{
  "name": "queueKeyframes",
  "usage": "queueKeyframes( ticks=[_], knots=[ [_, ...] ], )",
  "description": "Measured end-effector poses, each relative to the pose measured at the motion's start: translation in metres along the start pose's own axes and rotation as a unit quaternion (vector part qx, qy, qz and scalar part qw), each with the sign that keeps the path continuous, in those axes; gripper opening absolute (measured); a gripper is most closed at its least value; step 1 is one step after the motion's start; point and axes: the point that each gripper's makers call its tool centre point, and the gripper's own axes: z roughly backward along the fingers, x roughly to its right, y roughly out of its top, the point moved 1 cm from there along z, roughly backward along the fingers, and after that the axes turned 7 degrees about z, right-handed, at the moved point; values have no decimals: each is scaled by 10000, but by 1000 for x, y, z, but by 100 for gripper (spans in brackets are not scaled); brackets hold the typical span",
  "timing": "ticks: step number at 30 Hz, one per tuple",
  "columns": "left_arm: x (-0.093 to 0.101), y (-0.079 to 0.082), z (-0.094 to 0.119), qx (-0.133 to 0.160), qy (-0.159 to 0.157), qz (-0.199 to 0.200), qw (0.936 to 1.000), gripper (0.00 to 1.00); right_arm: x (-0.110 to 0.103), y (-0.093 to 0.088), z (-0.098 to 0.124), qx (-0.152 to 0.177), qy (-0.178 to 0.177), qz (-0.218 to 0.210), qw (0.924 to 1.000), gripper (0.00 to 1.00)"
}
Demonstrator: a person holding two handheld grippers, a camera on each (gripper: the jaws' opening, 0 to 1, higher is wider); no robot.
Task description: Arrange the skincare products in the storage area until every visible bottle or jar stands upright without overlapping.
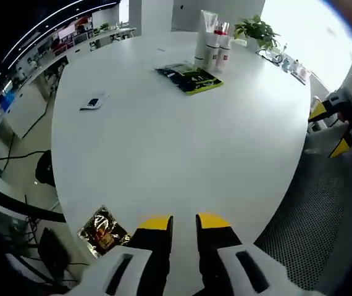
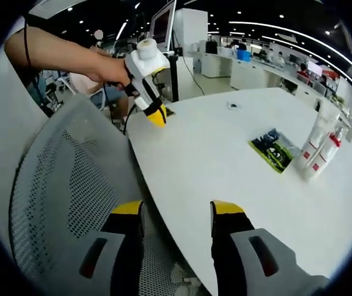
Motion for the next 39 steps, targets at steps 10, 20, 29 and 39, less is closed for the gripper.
queueKeyframes(
  ticks=[10, 20, 29, 39],
  knots=[
    [-67, 14, 25, 1069, 1211, 1488, 9756, 63, 1, -1, 0, -27, -25, -25, 10000, 40],
    [-78, -12, 13, 858, 1185, 1861, 9716, 67, 2, -1, -2, -29, -16, -83, 10000, 40],
    [-77, -18, 0, 542, 1092, 2639, 9568, 58, 6, 1, -1, 26, -106, -155, 9998, 39],
    [-59, 1, -16, 794, 1277, 1804, 9720, 51, 7, -2, -2, -76, -110, -184, 9997, 39]
  ],
)
